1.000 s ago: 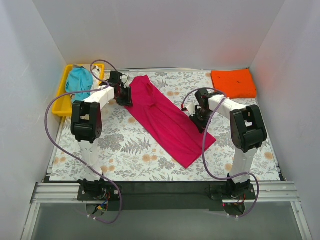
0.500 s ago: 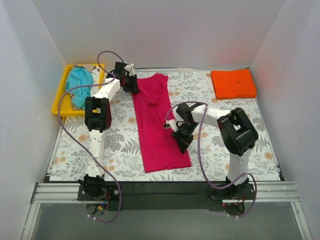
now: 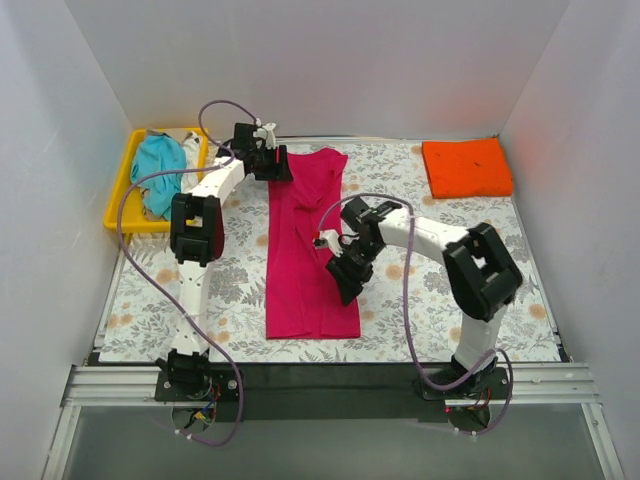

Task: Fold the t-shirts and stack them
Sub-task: Fold the tshirt

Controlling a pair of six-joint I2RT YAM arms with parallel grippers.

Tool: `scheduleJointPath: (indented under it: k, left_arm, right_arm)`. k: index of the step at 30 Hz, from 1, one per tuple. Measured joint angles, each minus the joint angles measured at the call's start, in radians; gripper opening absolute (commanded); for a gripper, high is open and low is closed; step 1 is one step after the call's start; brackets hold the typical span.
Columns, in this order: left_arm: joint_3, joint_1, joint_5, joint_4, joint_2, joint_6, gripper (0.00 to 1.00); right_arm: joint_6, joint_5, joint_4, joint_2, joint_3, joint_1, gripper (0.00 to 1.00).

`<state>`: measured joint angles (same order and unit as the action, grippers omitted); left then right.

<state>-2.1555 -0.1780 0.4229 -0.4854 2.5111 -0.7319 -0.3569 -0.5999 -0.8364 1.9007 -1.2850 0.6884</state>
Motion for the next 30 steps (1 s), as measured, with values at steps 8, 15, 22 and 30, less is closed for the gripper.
scheduleJointPath:
  k: [8,15,22,30]
  left_arm:
    - [0.49,0.006,0.172,0.124,-0.571,0.111,0.5]
    - [1.067,-0.005,0.347,0.163,-1.305,0.404,0.4]
    - [1.515,-0.197,0.354,-0.115,-1.678,0.771,0.39]
    - [1.74,-0.321,0.253,-0.192,-1.827,0.934,0.45]
  right_arm:
    - [-0.107,0.112,0.093,-0.418,0.104,0.007,0.48]
    - [-0.237,0.301,0.165,-0.592,0.364,0.141,0.44]
    - [-0.276,0.442,0.31,-0.57,0.502,0.369,0.43]
    - [-0.275,0.537,0.481,-0.521,0.586,0.466,0.41]
